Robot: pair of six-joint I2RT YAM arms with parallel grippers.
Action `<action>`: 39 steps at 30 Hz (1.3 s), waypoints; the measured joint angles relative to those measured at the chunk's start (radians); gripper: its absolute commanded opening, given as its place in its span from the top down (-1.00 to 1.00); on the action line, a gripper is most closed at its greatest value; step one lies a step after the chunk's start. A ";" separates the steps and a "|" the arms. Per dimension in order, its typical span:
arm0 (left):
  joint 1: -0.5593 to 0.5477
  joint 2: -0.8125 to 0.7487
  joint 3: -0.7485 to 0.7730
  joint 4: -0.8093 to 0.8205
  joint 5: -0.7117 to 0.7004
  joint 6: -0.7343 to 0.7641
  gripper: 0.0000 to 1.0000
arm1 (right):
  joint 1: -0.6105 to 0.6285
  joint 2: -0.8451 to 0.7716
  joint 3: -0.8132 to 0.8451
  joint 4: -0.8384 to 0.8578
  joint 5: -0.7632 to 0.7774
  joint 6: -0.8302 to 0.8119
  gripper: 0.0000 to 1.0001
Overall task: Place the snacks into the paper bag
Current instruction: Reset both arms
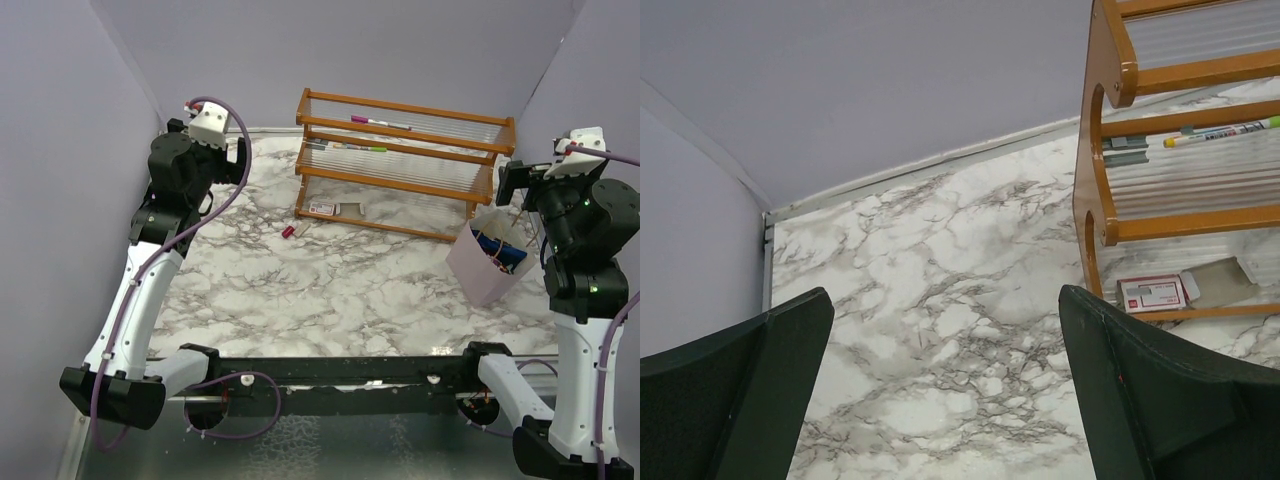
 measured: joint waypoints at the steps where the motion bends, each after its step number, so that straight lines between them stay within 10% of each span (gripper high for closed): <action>1: 0.000 0.000 0.000 0.000 0.007 0.001 -0.98 | -0.001 0.001 0.000 0.000 -0.006 0.000 -0.99; 27: 0.000 0.013 -0.009 -0.014 0.081 0.022 -0.98 | -0.006 -0.016 -0.035 -0.285 -0.177 -0.184 -0.90; 39: 0.000 0.034 -0.010 -0.014 0.100 0.024 -0.98 | -0.006 0.010 -0.162 -0.403 -0.107 -0.198 -0.23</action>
